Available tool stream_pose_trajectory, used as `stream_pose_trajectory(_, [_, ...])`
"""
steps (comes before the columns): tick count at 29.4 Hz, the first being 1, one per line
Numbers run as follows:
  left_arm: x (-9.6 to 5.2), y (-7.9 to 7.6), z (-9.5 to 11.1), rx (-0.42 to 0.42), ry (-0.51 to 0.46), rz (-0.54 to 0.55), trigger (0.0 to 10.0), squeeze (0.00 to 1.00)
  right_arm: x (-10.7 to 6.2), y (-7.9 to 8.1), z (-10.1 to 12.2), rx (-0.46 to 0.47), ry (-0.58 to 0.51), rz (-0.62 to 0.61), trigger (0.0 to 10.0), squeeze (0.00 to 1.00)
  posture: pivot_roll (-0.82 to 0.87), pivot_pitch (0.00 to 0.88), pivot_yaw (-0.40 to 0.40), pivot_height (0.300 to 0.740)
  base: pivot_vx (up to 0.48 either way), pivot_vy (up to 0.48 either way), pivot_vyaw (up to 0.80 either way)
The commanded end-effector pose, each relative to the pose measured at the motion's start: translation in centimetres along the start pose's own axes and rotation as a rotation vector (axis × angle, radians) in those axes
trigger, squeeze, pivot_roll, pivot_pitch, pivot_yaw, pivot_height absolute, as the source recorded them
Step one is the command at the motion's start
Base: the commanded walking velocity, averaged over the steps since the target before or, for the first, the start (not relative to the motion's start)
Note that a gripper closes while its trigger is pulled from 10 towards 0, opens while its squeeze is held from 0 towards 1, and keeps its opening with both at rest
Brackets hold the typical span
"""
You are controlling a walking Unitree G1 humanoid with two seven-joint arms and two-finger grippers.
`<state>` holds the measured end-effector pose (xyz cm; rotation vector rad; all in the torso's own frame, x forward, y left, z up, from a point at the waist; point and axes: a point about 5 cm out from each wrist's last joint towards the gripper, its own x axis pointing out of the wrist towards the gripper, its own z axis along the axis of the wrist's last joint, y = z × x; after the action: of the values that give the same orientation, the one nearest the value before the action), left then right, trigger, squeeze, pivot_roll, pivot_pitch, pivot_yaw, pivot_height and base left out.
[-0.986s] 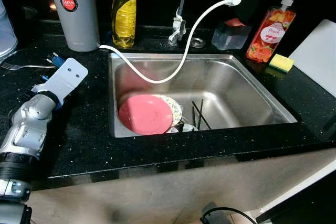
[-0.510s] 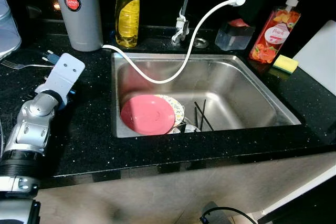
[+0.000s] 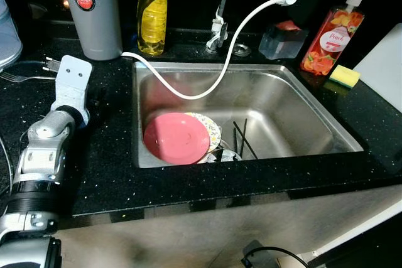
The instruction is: Kitchen organization
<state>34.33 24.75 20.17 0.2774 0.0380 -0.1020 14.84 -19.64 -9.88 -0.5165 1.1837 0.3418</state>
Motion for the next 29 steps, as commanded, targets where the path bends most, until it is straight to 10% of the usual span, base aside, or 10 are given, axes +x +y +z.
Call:
stream_pose_trajectory(1, [-0.1,-0.6,0.1,-0.015,-0.036,-0.01,10.0,0.0,-0.1,0.1,-0.8,-0.006,0.023,0.002,10.0,0.0,0.22,0.0,-0.117,0.74,0.0,0.0,0.0])
stream_pose_trajectory(21, [-1.0,-0.7,2.8,0.041,-0.271,-0.018,10.0,0.0,-0.1,0.0,-0.8,-0.004,0.02,0.005,10.0,0.0,0.2,0.0,-0.102,0.74,0.0,0.0,0.0])
stream_pose_trajectory(29, [-1.1,-0.6,3.9,-0.081,-0.255,-0.036,10.0,0.0,-0.1,0.0,-0.8,0.002,0.021,0.002,10.0,0.0,0.19,0.0,-0.099,0.74,0.0,0.0,0.0])
